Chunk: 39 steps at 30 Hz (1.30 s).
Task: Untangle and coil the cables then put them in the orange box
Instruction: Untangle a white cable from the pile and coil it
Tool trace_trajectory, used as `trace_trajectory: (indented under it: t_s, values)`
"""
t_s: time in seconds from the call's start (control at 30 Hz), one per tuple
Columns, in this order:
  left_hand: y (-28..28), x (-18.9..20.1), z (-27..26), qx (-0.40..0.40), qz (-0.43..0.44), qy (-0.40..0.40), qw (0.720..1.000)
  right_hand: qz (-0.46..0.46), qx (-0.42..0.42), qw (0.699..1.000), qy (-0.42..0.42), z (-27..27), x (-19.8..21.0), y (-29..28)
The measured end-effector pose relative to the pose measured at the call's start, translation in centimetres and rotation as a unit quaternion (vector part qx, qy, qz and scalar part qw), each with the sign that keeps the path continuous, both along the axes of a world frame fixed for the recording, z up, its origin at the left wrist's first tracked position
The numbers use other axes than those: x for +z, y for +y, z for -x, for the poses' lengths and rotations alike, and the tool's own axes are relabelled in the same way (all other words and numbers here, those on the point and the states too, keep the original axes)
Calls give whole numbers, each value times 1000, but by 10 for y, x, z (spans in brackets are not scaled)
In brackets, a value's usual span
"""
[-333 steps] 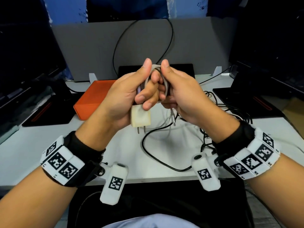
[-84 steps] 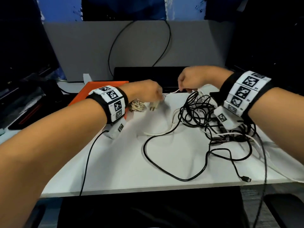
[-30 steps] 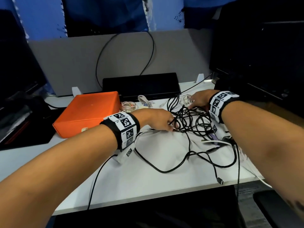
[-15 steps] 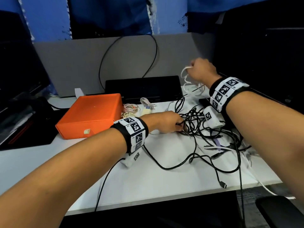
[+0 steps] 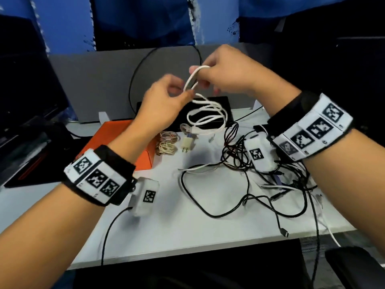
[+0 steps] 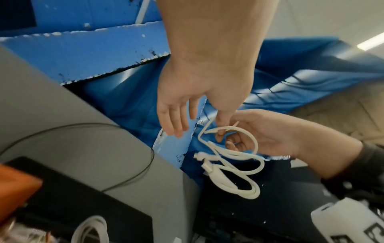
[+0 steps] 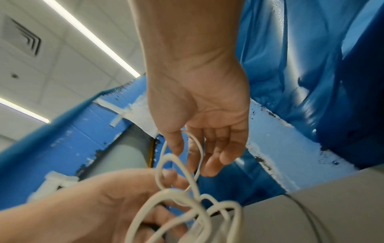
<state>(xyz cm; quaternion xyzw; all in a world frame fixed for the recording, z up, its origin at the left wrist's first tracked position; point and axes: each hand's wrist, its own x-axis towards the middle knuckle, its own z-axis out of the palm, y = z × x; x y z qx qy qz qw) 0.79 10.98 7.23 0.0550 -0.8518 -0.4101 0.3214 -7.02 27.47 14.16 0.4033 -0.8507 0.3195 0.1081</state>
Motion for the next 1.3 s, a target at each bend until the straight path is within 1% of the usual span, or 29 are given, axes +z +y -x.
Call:
trace_trajectory:
  t_s: [0.07,0.13,0.23,0.3,0.33,0.37,0.4,0.43,0.47,0.5,0.53,0.6,0.63,0.7,0.73,0.77,0.8,0.83,0.87,0.9,0.93,1.0,1.03,1.07,1.1,1.13,1.17,1.2,1.3]
  values:
    - [-2,-7,-16,-61,-59,-40,996,36,35,998,-39,-16,-7,4]
    - [-5,-15,-34,-80,-75,-70,991,60,45,994,-82,-27,-20,10]
    - [-8,-23,-60,-73,-26,-95,992,100,30,985,-134,-34,-44,12]
    - [-7,-27,-73,-74,4,-128,989,153,34,968,-196,-36,-58,11]
    - [-6,-28,-79,-56,53,-154,985,189,49,951,-239,-36,-62,12]
    - [-7,-28,-84,-19,130,-182,974,234,70,927,-285,-35,-65,14]
    - [-9,-27,-87,35,212,-212,953,288,93,893,-332,-33,-64,16]
    - [-14,-27,-89,88,266,-233,931,346,110,851,-380,-30,-60,23]
    - [-22,-27,-90,130,288,-249,915,394,122,809,-420,-26,-54,33]
    - [-32,-28,-91,154,286,-258,910,423,128,779,-445,-22,-46,44]
    - [-41,-28,-90,161,264,-260,915,431,128,767,-458,-20,-39,55]
    - [-56,-27,-88,142,192,-226,945,417,117,774,-462,-18,-31,71]
    - [-61,-26,-87,127,150,-185,963,413,111,775,-465,-18,-32,75]
    - [-62,-17,-84,90,44,-51,994,436,103,758,-474,-14,-36,76]
    - [-59,-11,-85,51,-39,24,998,457,98,745,-476,-13,-37,76]
    - [-52,-5,-88,-7,-146,85,986,478,90,733,-475,-11,-38,75]
    - [-44,0,-92,-72,-255,125,956,493,81,725,-474,-11,-37,74]
    - [-38,4,-95,-120,-334,143,924,503,70,723,-469,-10,-36,74]
    - [-33,7,-99,-145,-365,141,909,509,59,725,-460,-8,-36,75]
    - [-30,9,-103,-147,-347,125,918,514,50,729,-449,-6,-35,77]
    - [-28,10,-107,-133,-292,104,941,519,42,732,-440,-3,-35,80]
    - [-27,12,-118,-55,-111,63,990,512,40,736,-441,2,-35,87]
    - [-29,12,-122,6,-10,50,999,494,48,745,-446,4,-35,90]
    - [-31,13,-124,67,81,48,993,464,59,760,-450,5,-36,91]
    - [-32,13,-125,117,144,54,981,427,69,782,-449,6,-36,93]
    - [-32,13,-126,146,174,63,972,391,78,804,-442,6,-37,94]
    - [-33,13,-126,157,183,69,968,364,85,820,-434,5,-38,94]
    - [-35,12,-124,165,187,70,966,350,89,828,-428,5,-37,93]
    - [-48,7,-117,203,204,78,955,362,79,831,-415,5,-36,94]
